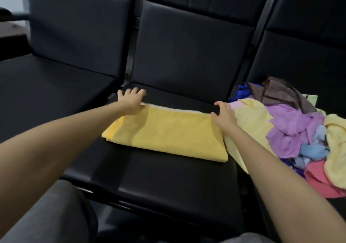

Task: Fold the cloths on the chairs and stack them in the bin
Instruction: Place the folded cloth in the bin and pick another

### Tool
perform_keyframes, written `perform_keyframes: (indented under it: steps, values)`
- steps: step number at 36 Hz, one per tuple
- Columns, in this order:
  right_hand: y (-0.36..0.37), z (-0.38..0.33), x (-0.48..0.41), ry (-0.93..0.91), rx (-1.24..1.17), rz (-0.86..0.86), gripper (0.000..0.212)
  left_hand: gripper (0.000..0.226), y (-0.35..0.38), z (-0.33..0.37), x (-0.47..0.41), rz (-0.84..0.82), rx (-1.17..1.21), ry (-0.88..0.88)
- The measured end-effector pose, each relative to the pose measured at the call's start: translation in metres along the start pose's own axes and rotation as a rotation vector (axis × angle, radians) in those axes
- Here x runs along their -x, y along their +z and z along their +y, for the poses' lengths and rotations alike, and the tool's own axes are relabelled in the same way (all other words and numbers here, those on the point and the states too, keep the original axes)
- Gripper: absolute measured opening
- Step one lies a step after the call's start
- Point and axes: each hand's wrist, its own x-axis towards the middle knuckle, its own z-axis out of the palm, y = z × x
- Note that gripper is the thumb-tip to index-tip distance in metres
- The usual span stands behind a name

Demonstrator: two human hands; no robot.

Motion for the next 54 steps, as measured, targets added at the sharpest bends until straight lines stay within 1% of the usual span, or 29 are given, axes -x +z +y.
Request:
perform_keyframes:
  steps: [2, 4, 5, 7, 9, 11, 14, 16, 19, 20, 22, 23, 25, 26, 28, 29, 31, 33, 35, 38, 39, 40, 42, 43, 45, 47, 49, 52, 54]
  values:
    - [0.01, -0.007, 0.005, -0.003, 0.043, 0.016, 0.052, 0.058, 0.007, 0.008, 0.004, 0.102, -0.003, 0.036]
    - [0.018, -0.011, 0.011, -0.033, 0.091, 0.006, 0.057, 0.057, 0.012, 0.016, 0.009, 0.105, 0.029, 0.176]
    - [0.022, -0.012, 0.014, -0.058, 0.124, -0.004, 0.057, 0.055, 0.016, 0.02, 0.012, 0.058, 0.044, 0.272]
    - [0.03, -0.014, 0.022, -0.107, 0.184, -0.034, 0.059, 0.05, 0.027, 0.03, 0.022, -0.107, 0.038, 0.445]
    - [0.038, -0.015, 0.031, -0.138, 0.213, -0.052, 0.061, 0.047, 0.042, 0.037, 0.031, -0.244, 0.01, 0.507]
    - [0.046, -0.016, 0.038, -0.148, 0.222, -0.049, 0.06, 0.046, 0.05, 0.039, 0.033, -0.266, 0.01, 0.454]
    - [0.054, -0.02, 0.046, -0.137, 0.244, -0.023, 0.057, 0.047, 0.046, 0.038, 0.028, -0.271, 0.036, 0.317]
    - [0.057, -0.023, 0.052, -0.144, 0.24, 0.02, 0.053, 0.049, 0.045, 0.036, 0.026, -0.262, 0.067, 0.16]
    - [0.059, -0.031, 0.062, -0.179, 0.194, 0.061, 0.046, 0.052, 0.044, 0.043, 0.032, -0.203, 0.091, -0.131]
    - [0.06, -0.034, 0.065, -0.199, 0.18, 0.031, 0.047, 0.052, 0.043, 0.049, 0.036, -0.205, 0.103, -0.211]
    - [0.063, -0.039, 0.07, -0.248, 0.151, -0.099, 0.051, 0.054, 0.04, 0.062, 0.045, -0.251, 0.157, -0.326]
    - [0.065, -0.041, 0.072, -0.267, 0.15, -0.174, 0.054, 0.055, 0.039, 0.068, 0.047, -0.277, 0.208, -0.361]
    - [0.07, -0.042, 0.077, -0.278, 0.148, -0.28, 0.056, 0.06, 0.037, 0.075, 0.05, -0.331, 0.425, -0.421]
    - [0.072, -0.04, 0.079, -0.269, 0.123, -0.295, 0.055, 0.065, 0.034, 0.078, 0.051, -0.355, 0.586, -0.448]
    - [0.074, -0.035, 0.082, -0.246, 0.042, -0.262, 0.055, 0.072, 0.022, 0.081, 0.056, -0.429, 0.864, -0.473]
    - [0.074, -0.032, 0.083, -0.242, 0.006, -0.236, 0.055, 0.072, 0.015, 0.082, 0.062, -0.478, 0.923, -0.449]
    - [0.073, -0.025, 0.085, -0.237, -0.079, -0.209, 0.055, 0.066, 0.001, 0.079, 0.075, -0.555, 0.894, -0.359]
    - [0.068, -0.018, 0.088, -0.235, -0.151, -0.221, 0.057, 0.057, -0.008, 0.069, 0.085, -0.54, 0.84, -0.281]
    - [0.061, -0.011, 0.09, -0.245, -0.178, -0.292, 0.062, 0.041, -0.009, 0.05, 0.092, -0.435, 0.878, -0.245]
    - [0.051, -0.002, 0.092, -0.257, -0.241, -0.425, 0.075, 0.016, 0.009, 0.021, 0.101, -0.208, 1.039, -0.185]
    - [0.048, -0.002, 0.093, -0.261, -0.241, -0.46, 0.079, 0.011, 0.016, 0.015, 0.104, -0.119, 0.989, -0.137]
    - [0.047, -0.002, 0.095, -0.268, -0.219, -0.488, 0.084, 0.011, 0.023, 0.008, 0.106, -0.034, 0.876, -0.082]
    - [0.046, -0.003, 0.097, -0.282, -0.141, -0.519, 0.091, 0.017, 0.033, 0.005, 0.104, 0.05, 0.64, 0.039]
    - [0.046, -0.004, 0.098, -0.292, -0.106, -0.529, 0.092, 0.024, 0.034, 0.007, 0.105, 0.048, 0.548, 0.095]
    - [0.045, -0.006, 0.1, -0.304, -0.062, -0.552, 0.093, 0.039, 0.033, 0.013, 0.104, -0.005, 0.465, 0.147]
    - [0.043, -0.006, 0.101, -0.302, -0.061, -0.573, 0.092, 0.049, 0.03, 0.015, 0.103, -0.071, 0.468, 0.134]
    - [0.041, -0.005, 0.101, -0.296, -0.103, -0.576, 0.089, 0.054, 0.026, 0.014, 0.103, -0.125, 0.466, 0.13]
    - [0.039, -0.004, 0.102, -0.317, -0.147, -0.554, 0.077, 0.062, 0.019, 0.009, 0.105, -0.228, 0.418, 0.226]
    - [0.039, -0.003, 0.104, -0.336, -0.182, -0.539, 0.061, 0.058, 0.018, 0.004, 0.105, -0.332, 0.434, 0.276]
